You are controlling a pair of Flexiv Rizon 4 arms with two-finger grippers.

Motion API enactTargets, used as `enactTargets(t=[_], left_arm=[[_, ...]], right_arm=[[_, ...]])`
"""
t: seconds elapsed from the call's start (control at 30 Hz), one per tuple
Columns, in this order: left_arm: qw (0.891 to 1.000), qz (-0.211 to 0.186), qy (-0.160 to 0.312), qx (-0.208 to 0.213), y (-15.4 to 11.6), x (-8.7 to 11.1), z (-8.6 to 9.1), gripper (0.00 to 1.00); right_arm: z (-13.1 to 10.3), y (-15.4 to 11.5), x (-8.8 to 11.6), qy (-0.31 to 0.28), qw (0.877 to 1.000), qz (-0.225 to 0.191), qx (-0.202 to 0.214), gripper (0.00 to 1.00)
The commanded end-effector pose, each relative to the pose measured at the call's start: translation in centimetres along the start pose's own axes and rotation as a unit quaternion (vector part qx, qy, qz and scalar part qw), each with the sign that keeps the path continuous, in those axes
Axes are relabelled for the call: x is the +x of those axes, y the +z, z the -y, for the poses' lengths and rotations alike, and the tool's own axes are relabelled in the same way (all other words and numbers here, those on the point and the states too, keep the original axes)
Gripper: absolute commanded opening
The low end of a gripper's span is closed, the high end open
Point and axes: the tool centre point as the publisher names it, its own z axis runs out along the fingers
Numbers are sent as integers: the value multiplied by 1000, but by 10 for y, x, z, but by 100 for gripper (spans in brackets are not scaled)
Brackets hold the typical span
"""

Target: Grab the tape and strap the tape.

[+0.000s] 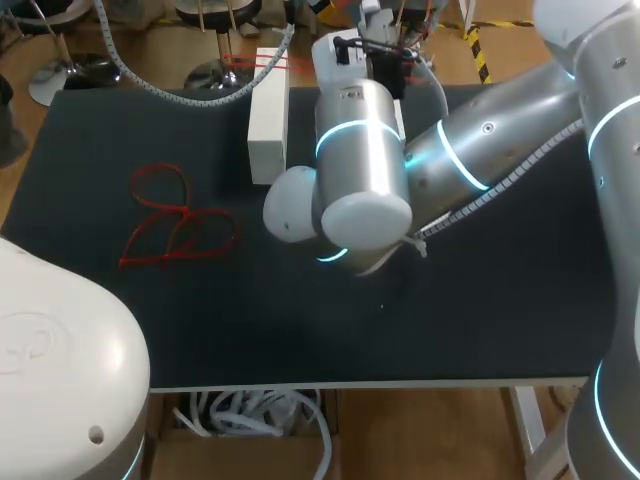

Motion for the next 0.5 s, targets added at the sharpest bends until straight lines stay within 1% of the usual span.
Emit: enactTargets(t=[0.03, 0.5], left_arm=[[1000, 0, 0, -2, 0, 0, 1, 0], [1000, 0, 0, -2, 0, 0, 1, 0]], right_arm=[[1, -2, -1, -3, 1000, -1, -5, 0], [-4, -4, -1, -7, 1000, 2, -5, 0]])
